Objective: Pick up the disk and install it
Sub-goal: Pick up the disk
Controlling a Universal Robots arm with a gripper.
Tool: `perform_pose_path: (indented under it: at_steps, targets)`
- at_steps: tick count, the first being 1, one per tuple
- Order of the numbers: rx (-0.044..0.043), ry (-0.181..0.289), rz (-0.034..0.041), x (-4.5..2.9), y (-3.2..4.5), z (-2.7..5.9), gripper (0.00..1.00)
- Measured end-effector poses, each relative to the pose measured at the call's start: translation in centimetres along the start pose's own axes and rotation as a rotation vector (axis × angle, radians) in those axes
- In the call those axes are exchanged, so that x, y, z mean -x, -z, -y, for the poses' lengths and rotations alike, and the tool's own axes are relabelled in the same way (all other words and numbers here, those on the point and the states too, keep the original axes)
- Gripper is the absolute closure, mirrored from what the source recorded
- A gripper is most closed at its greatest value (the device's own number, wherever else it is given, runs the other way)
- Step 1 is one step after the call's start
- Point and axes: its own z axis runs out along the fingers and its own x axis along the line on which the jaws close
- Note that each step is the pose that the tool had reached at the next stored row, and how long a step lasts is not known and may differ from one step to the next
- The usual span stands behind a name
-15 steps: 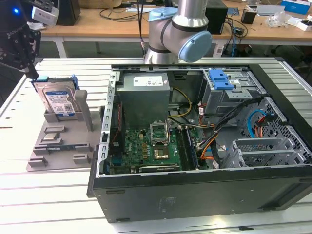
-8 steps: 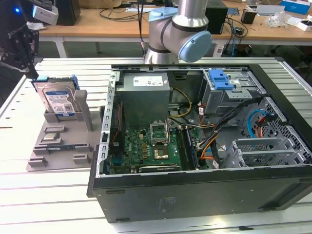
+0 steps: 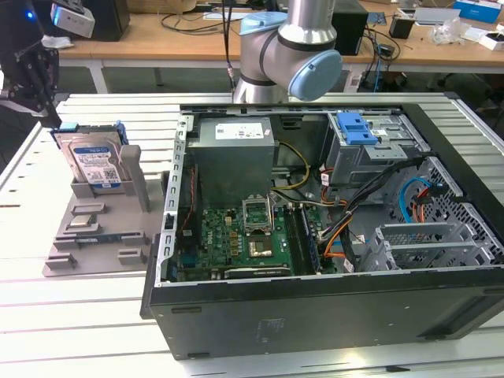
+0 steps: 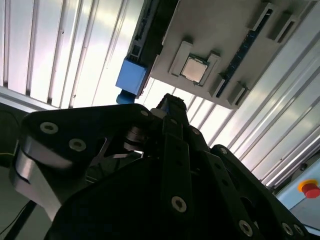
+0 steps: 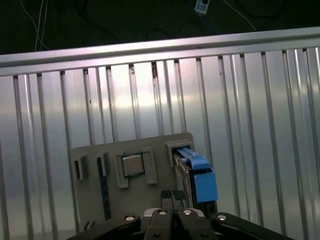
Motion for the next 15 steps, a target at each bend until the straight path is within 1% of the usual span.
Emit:
perform_pose_path:
  at_steps: [7,10,15]
  targets:
    - [0.0017,0.068,-0.0024,0.0,0.0,0.0,0.89]
    - [0.0029,0.119,-0.0042,0.0,0.0,0.0,0.89]
    - [0.0041,0.17,-0.006,0.0,0.0,0.0,0.89]
